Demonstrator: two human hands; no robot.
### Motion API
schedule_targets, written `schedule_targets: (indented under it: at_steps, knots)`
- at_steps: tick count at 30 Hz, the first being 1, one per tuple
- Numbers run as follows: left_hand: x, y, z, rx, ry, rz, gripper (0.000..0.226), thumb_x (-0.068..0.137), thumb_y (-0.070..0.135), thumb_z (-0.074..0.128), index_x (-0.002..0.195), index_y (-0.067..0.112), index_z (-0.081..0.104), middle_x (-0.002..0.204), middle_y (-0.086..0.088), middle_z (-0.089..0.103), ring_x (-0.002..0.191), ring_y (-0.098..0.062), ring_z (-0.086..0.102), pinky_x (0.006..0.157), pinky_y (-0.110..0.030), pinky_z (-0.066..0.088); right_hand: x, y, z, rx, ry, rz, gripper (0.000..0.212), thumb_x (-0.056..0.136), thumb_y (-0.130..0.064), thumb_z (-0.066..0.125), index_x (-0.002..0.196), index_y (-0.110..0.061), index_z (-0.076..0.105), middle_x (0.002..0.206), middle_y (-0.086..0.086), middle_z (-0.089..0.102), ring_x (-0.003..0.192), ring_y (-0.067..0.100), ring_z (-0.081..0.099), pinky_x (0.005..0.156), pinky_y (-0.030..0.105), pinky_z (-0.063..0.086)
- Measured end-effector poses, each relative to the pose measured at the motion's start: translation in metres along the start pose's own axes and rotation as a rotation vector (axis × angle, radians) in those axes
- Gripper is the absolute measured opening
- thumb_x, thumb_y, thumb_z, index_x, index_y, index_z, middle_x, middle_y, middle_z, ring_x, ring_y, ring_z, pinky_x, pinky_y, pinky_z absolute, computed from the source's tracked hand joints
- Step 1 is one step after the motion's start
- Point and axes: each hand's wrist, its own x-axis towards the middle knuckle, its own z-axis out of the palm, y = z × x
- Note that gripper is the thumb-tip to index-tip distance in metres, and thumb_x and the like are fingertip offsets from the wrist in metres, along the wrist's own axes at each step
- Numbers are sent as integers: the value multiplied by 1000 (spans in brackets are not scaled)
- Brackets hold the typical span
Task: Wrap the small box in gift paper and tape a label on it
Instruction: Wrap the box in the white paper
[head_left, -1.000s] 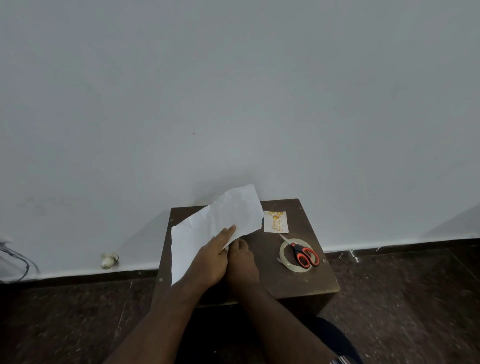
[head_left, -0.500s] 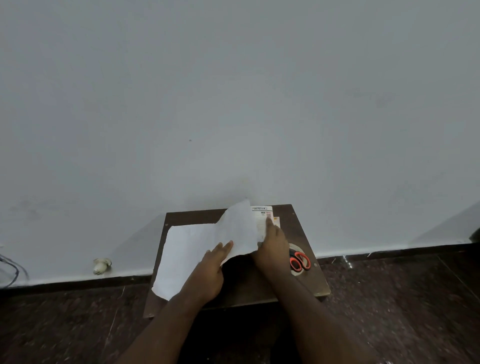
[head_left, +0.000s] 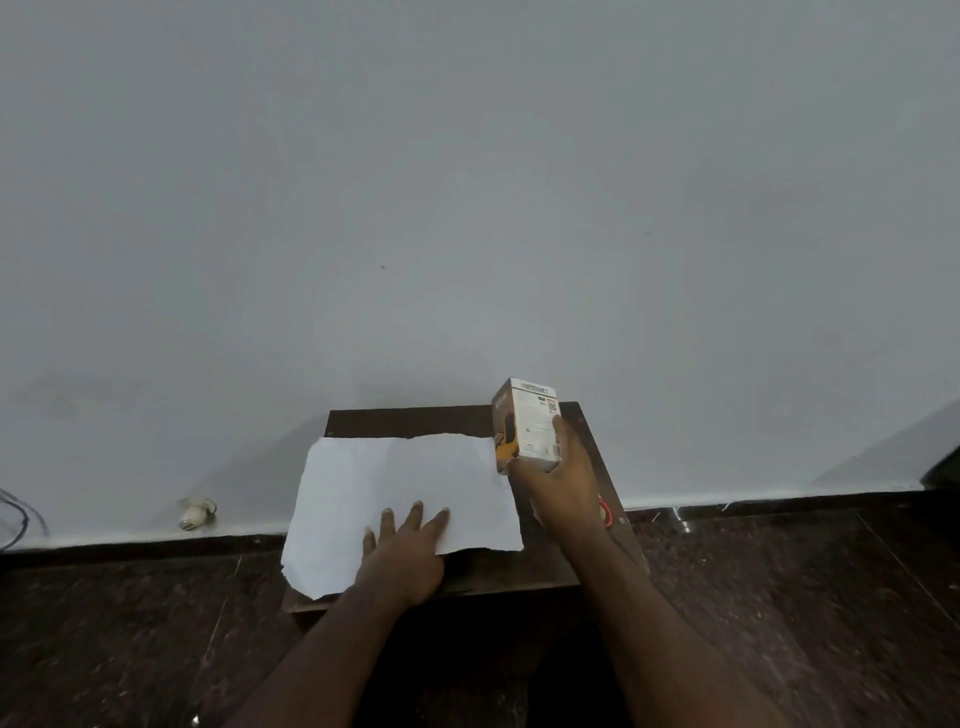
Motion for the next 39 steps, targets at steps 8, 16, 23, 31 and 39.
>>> schedule_targets:
  at_steps: [8, 16, 23, 31, 39]
  knots:
    - [-5, -13, 1, -197, -43, 24, 89, 89, 78, 37, 159, 38, 1, 169, 4, -9, 154, -32, -15, 120, -57, -11, -29, 11, 48, 540, -240, 432, 47, 90, -21, 67, 134, -18, 53, 132, 14, 54, 113, 30, 62, 83, 40, 61]
    - [-17, -27, -9, -802, 72, 7, 96, 88, 57, 66, 160, 31, 8, 167, 4, 20, 152, -19, 25, 120, -42, 29, -38, 30, 61, 767, -291, 829, 51, 97, -48, 37, 129, -16, 59, 115, 21, 72, 96, 32, 66, 68, 34, 49]
    - [-18, -25, -6, -776, 75, 75, 93, 78, 74, 61, 154, 48, 13, 164, 9, 27, 150, -21, 31, 122, -55, 25, -34, 35, 65, 667, -371, 846, 46, 99, -44, 35, 129, -14, 52, 119, 20, 70, 106, 36, 67, 84, 40, 57]
    - [-19, -25, -12, -887, 70, -30, 81, 93, 54, 58, 158, 31, 16, 166, 6, 22, 150, -22, 29, 115, -38, 36, -28, 9, 71, 794, -256, 712, 28, 98, -29, 56, 122, -15, 59, 121, 19, 64, 111, 39, 64, 89, 46, 58]
    - [-31, -13, -28, -1240, 263, -62, 78, 79, 77, 60, 144, 38, 46, 151, 4, 50, 132, -24, 53, 114, -46, 41, -54, 17, 80, 340, -139, 173, 49, 84, -26, 79, 127, -30, 56, 130, -10, 58, 117, 8, 58, 93, 26, 54]
